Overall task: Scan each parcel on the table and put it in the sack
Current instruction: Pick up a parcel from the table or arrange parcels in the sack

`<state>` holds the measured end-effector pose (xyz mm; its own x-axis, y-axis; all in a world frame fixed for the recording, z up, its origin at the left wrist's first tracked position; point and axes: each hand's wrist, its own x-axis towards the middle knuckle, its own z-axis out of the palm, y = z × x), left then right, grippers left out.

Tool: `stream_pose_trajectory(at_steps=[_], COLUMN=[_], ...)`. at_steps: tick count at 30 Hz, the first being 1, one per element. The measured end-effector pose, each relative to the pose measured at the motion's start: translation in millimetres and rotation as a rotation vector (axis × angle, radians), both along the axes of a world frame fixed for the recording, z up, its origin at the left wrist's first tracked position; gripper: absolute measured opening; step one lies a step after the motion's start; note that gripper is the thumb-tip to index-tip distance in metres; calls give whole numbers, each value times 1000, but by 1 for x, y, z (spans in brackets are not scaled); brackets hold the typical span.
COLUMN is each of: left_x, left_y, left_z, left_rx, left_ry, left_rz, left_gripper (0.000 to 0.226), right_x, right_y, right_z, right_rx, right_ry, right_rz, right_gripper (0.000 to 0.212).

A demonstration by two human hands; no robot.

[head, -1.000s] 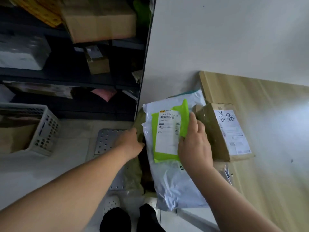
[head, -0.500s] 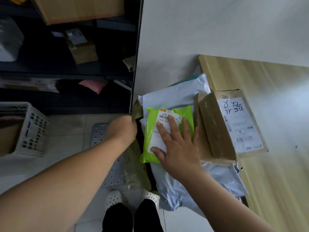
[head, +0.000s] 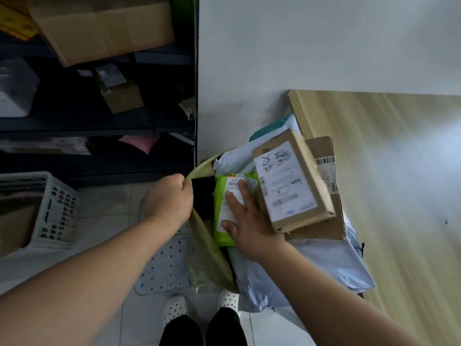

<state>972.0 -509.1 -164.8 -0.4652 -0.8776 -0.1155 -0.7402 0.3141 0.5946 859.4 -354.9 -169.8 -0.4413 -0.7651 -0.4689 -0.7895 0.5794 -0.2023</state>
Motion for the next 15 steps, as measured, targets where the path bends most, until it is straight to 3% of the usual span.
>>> stream_pose_trajectory(at_steps=[3, 6, 8, 9, 11, 12, 13, 15], left_x=[-4, -10, -13, -13, -14, -13, -13, -12], left_y=[-2, -3, -3, -3, -3, -2, -1, 1], left_z=[0, 3, 7, 8, 10, 11, 12, 13], left_rx=[-20, -76, -90, -87, -83, -73, -60, -43], left_ry=[-39, -89, -134, -165, -208, -189, -154, -88], left_rz=[-64, -80, -69, -78, -107, -112, -113, -113], left_gripper=[40, 41, 40, 39, 37, 37, 38, 39], right_x=[26, 49, 55, 54, 41, 30, 17, -12], right_y=[-7, -8, -7, -9, -17, -27, -39, -61], right_z=[35, 84, 111, 124, 136, 139, 141, 135], right_rx=[-118, -356, -523, -637, -882, -900, -762, -313], right_ry=[-216, -170, -195, -176, 93, 258, 357, 299], right_rz=[-54, 96, 104, 91, 77, 39, -1, -83], right_gripper=[61, 28, 20, 18, 12, 24, 47, 85])
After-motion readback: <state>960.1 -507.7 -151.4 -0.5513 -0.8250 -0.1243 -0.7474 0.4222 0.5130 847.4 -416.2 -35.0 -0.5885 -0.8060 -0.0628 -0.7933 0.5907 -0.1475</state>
